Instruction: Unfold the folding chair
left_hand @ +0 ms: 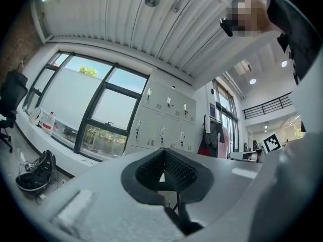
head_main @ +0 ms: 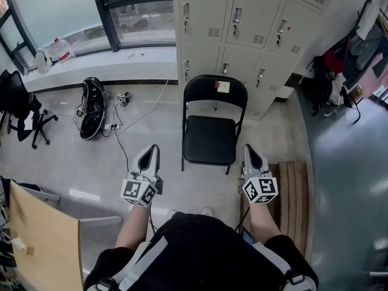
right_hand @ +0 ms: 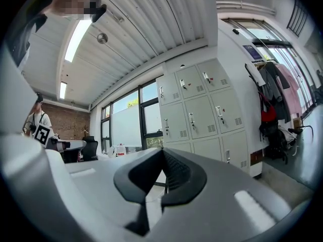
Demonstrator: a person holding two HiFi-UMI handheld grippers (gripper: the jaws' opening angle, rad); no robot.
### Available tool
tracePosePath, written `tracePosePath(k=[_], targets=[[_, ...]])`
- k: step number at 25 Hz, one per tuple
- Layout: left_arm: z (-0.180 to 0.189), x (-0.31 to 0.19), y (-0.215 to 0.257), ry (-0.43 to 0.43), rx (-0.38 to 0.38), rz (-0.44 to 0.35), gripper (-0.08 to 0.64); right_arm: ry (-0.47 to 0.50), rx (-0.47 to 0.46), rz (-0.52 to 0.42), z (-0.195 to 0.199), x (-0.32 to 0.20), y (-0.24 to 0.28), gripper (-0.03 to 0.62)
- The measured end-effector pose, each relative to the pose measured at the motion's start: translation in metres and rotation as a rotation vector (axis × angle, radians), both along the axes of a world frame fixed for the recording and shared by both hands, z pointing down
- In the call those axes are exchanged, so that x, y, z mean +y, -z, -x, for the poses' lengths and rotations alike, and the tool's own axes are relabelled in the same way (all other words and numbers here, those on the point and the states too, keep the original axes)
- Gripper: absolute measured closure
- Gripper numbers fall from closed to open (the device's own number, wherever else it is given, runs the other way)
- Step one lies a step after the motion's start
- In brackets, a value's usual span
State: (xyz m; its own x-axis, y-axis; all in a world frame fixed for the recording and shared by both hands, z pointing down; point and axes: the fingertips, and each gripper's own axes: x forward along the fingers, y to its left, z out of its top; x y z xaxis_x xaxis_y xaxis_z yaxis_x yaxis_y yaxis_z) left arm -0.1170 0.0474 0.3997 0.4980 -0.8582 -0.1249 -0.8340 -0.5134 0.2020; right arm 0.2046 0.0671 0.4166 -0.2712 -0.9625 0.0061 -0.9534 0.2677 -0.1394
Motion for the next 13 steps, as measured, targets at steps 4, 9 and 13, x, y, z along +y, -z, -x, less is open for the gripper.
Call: tracePosePath(k=[4,9,13], targets=[[0.004,-0.012,-0.007,-0.029,-0.013,0.010,0.557,-0.019,-0.013,0.011,0.006,-0.007,-0.002,0.589],[0.006,-0.018,-0.004,-0.058,0.013,0.011,0.557,-0.022,-0.001,0.003,0.011,-0.013,0.003,0.589],[0.010,-0.025,-0.002,-0.073,0.035,0.025,0.556,-0.002,-0.015,0.029,0.019,-0.020,-0.001,0.589]])
